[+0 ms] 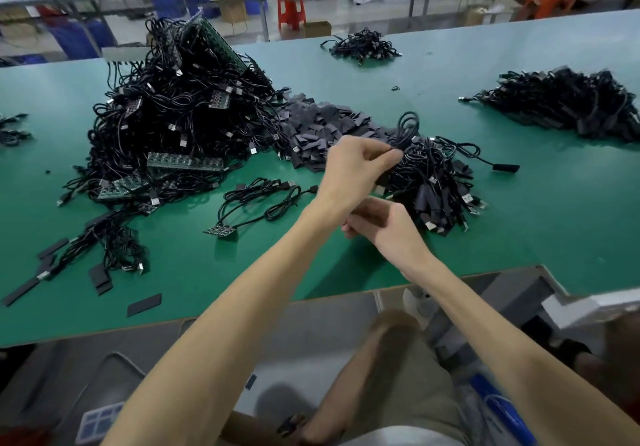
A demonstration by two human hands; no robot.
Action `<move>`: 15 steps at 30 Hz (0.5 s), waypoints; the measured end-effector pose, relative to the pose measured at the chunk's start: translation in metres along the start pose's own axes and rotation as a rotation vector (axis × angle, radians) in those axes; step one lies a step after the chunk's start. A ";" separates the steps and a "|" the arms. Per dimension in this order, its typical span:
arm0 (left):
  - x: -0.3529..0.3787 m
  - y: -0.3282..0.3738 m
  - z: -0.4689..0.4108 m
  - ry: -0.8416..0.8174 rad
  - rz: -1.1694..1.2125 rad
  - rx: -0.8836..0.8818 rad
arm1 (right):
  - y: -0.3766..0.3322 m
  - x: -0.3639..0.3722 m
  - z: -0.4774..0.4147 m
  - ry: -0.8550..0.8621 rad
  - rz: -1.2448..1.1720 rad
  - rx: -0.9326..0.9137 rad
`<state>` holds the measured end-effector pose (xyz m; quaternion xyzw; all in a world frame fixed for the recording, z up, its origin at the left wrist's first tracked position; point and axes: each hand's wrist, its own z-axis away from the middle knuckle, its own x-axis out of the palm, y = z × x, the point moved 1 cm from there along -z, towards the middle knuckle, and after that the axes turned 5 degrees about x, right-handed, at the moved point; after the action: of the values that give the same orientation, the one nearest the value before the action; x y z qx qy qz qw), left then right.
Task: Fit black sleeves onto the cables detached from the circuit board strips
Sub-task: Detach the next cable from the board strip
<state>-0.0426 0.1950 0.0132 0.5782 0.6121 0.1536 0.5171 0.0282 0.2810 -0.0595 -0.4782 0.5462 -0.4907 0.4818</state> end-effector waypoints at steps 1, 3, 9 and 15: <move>0.009 0.003 -0.008 0.005 0.026 -0.022 | -0.001 -0.001 0.001 0.003 0.026 0.003; 0.027 0.006 -0.019 -0.023 0.052 -0.077 | -0.002 0.000 0.002 0.012 0.100 0.028; 0.060 -0.003 -0.027 -0.140 0.032 -0.301 | -0.008 0.003 0.000 0.035 0.105 0.083; 0.059 -0.007 -0.027 -0.189 -0.013 -0.317 | -0.010 0.004 0.003 0.040 0.135 0.047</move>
<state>-0.0560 0.2554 -0.0086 0.4975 0.5327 0.1898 0.6578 0.0311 0.2761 -0.0498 -0.4189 0.5751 -0.4794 0.5137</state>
